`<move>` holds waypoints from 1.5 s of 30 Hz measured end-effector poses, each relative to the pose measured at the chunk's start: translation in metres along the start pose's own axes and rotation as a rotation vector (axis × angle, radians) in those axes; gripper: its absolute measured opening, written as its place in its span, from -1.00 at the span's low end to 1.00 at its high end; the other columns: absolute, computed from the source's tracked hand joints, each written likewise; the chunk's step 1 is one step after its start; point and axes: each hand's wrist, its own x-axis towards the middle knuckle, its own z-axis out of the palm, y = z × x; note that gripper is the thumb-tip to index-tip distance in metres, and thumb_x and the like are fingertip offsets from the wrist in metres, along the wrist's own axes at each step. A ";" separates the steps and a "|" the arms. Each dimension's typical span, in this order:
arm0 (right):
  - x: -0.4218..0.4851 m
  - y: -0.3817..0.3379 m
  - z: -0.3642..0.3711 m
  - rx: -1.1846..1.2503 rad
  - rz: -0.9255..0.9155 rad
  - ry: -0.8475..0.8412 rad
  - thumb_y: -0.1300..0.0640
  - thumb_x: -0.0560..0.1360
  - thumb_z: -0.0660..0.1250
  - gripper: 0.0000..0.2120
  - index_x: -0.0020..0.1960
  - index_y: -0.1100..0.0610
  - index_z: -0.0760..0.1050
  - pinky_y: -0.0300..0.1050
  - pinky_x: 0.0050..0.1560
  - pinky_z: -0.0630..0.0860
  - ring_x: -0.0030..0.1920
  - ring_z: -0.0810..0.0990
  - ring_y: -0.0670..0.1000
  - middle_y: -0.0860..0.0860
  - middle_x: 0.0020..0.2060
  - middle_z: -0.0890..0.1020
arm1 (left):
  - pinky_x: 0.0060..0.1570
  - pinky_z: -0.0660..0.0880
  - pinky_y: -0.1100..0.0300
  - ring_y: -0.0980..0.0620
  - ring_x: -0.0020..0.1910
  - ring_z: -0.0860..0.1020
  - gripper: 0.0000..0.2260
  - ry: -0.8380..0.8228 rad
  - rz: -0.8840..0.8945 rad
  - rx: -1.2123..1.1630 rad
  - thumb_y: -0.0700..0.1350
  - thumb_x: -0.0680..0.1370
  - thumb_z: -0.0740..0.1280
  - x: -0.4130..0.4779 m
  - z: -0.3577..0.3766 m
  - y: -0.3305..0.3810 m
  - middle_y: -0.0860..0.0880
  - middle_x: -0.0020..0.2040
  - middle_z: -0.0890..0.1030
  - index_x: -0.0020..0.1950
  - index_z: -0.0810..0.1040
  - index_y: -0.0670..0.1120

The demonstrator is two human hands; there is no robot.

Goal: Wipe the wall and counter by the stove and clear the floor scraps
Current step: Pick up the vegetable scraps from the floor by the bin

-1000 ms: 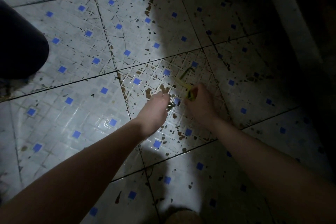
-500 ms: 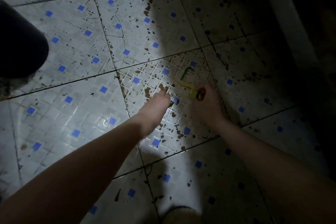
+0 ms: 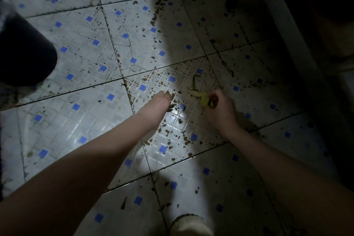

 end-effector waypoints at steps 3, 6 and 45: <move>-0.004 -0.005 -0.003 -0.016 -0.046 0.005 0.20 0.42 0.41 -0.75 -0.08 -0.07 0.40 -0.13 -0.17 0.52 -0.10 0.53 -0.04 -0.11 -0.16 0.52 | -0.21 0.30 0.25 0.03 -0.20 0.34 -0.68 0.020 -0.019 -0.013 -0.53 0.42 0.23 -0.004 -0.010 0.000 -0.07 -0.08 0.32 0.10 0.43 -0.23; -0.008 -0.012 -0.008 -0.013 -0.106 0.006 0.24 0.42 0.41 -0.75 -0.09 -0.05 0.41 -0.21 -0.20 0.45 -0.10 0.52 -0.04 -0.09 -0.14 0.52 | -0.20 0.28 0.22 0.02 -0.18 0.30 -0.65 0.039 -0.026 -0.002 -0.55 0.40 0.20 -0.011 -0.020 -0.001 -0.16 0.01 0.37 0.09 0.41 -0.23; -0.016 -0.119 0.035 -0.065 -0.322 -0.069 0.36 0.43 0.35 -0.80 -0.02 0.11 0.53 -0.32 -0.10 0.49 -0.08 0.57 -0.06 0.00 -0.08 0.60 | -0.16 0.41 -0.01 -0.15 -0.17 0.45 -0.78 0.347 -0.209 -0.058 -0.45 0.45 0.17 -0.124 -0.103 -0.094 -0.16 -0.13 0.46 -0.13 0.37 -0.13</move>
